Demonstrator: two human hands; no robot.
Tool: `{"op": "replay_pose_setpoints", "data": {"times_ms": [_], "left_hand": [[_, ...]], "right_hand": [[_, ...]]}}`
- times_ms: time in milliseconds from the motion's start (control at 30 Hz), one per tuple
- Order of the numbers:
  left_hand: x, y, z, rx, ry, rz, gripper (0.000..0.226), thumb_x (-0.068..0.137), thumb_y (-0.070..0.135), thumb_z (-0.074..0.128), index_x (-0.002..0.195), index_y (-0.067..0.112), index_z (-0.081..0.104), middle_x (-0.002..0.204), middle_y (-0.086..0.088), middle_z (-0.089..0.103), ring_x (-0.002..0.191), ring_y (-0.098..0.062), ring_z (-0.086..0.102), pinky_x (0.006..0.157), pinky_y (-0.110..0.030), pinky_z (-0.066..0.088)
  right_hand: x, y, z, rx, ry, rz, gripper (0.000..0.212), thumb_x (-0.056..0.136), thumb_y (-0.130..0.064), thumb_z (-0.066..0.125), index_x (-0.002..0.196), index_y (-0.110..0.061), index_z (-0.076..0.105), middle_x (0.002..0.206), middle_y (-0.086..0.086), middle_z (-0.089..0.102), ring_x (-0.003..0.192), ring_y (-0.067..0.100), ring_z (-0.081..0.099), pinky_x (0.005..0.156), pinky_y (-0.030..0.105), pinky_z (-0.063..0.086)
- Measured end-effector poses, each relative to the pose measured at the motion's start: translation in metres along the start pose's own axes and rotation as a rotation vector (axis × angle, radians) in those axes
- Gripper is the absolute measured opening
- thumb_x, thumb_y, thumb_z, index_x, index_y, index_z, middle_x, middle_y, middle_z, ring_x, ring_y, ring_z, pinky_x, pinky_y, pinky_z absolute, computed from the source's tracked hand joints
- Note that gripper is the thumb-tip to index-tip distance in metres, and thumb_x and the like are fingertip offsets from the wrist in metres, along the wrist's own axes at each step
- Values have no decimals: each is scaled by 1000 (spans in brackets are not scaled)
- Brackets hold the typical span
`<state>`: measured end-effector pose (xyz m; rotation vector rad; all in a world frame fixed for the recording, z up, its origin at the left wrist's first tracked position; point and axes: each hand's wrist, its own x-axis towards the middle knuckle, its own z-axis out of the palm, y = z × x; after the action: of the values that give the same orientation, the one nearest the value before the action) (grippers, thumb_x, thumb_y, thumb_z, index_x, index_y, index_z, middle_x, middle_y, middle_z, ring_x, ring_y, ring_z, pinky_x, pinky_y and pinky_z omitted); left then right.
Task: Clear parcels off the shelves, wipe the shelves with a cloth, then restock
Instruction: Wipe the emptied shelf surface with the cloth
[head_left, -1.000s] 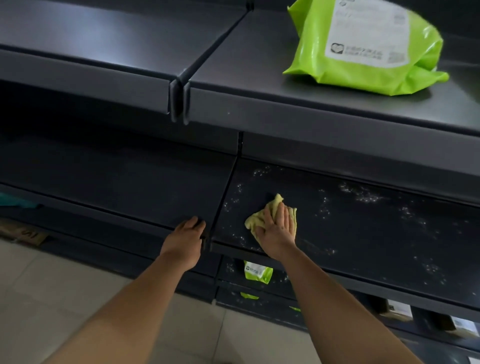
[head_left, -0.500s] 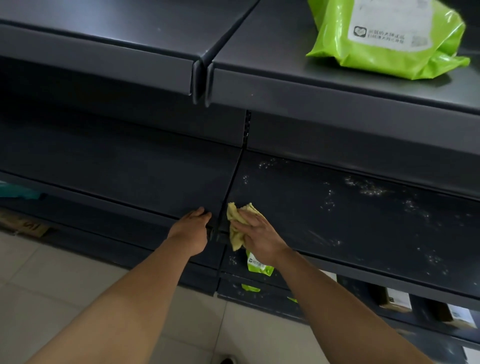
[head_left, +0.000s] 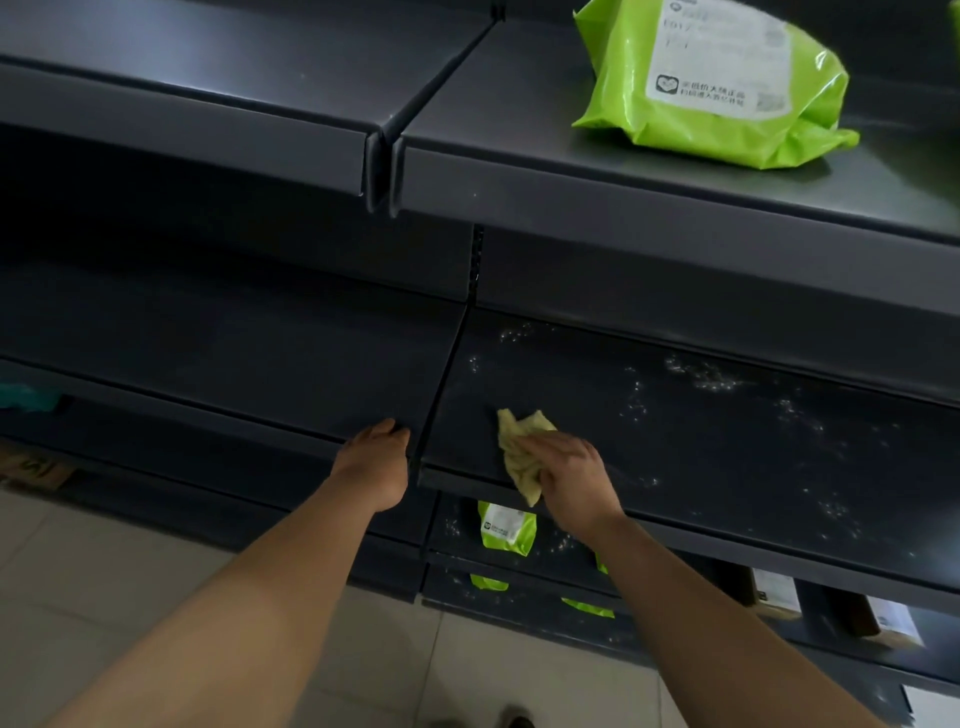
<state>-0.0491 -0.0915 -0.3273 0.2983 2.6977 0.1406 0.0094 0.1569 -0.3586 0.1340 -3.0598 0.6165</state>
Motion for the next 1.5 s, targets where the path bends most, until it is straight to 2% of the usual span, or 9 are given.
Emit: {"op": "replay_pose_setpoints", "data": {"times_ms": [133, 267, 467, 633, 733, 900, 1100, 1333, 1500], "left_hand": [[3, 0, 2, 15, 32, 14, 59, 99, 14, 39, 153, 16, 15, 161, -2, 5, 146, -22, 13, 119, -34, 16], [12, -3, 2, 2, 60, 4, 61, 97, 14, 42, 152, 15, 16, 160, -2, 7, 145, -21, 15, 118, -33, 18], [30, -1, -2, -7, 88, 22, 64, 95, 9, 45, 152, 16, 16, 160, -1, 9, 145, -21, 15, 118, -33, 19], [52, 2, -9, -8, 96, 27, 58, 99, 12, 39, 152, 17, 16, 160, 0, 9, 146, -18, 12, 119, -34, 17], [63, 5, -13, -31, 107, 38, 57, 100, 14, 39, 152, 16, 17, 160, 0, 11, 146, -18, 13, 119, -32, 17], [75, 13, -15, -66, 131, 59, 56, 99, 13, 40, 151, 16, 21, 159, 0, 13, 145, -20, 17, 116, -31, 19], [93, 23, -18, -75, 125, 83, 55, 99, 15, 39, 151, 19, 21, 160, 2, 12, 145, -19, 16, 117, -33, 21], [102, 32, -19, -90, 115, 109, 51, 102, 25, 36, 151, 27, 21, 160, 4, 10, 146, -18, 13, 116, -39, 25], [99, 32, -21, -53, 106, 118, 50, 102, 28, 36, 150, 31, 22, 160, 6, 9, 146, -18, 12, 115, -39, 26]], "right_hand": [[17, -21, 14, -22, -168, -126, 71, 86, -2, 48, 144, -41, 36, 154, -12, 30, 141, 13, 25, 116, 31, 18], [56, -32, 16, -133, -297, -261, 68, 90, -8, 54, 145, -41, 32, 158, -8, 20, 145, 14, 16, 117, 32, 14], [110, -30, 10, -195, -365, -217, 68, 93, -12, 53, 147, -42, 26, 161, -5, 7, 147, 20, 9, 119, 39, 14], [138, -3, -2, -232, -328, 14, 73, 90, -16, 55, 148, -43, 19, 159, 1, 6, 144, 28, 16, 116, 43, 22], [137, -4, 1, -72, -244, 163, 74, 88, -13, 51, 145, -49, 21, 160, -2, -5, 145, 31, 12, 117, 47, 18], [132, -22, 26, -107, -287, 15, 56, 97, -30, 33, 150, -41, 18, 160, -13, -6, 144, 33, -20, 115, 50, -11], [169, -15, 20, -177, -322, -9, 58, 98, -28, 27, 152, -35, 7, 161, -12, -5, 147, 28, -15, 117, 43, -9], [174, 31, -1, -154, -180, 336, 70, 90, -17, 36, 152, -36, 8, 160, -17, -3, 147, 28, -7, 119, 45, -3], [180, -2, 13, -2, -111, 195, 86, 84, -3, 47, 151, -40, 8, 158, -10, -20, 147, 27, -7, 121, 38, 1]]}}
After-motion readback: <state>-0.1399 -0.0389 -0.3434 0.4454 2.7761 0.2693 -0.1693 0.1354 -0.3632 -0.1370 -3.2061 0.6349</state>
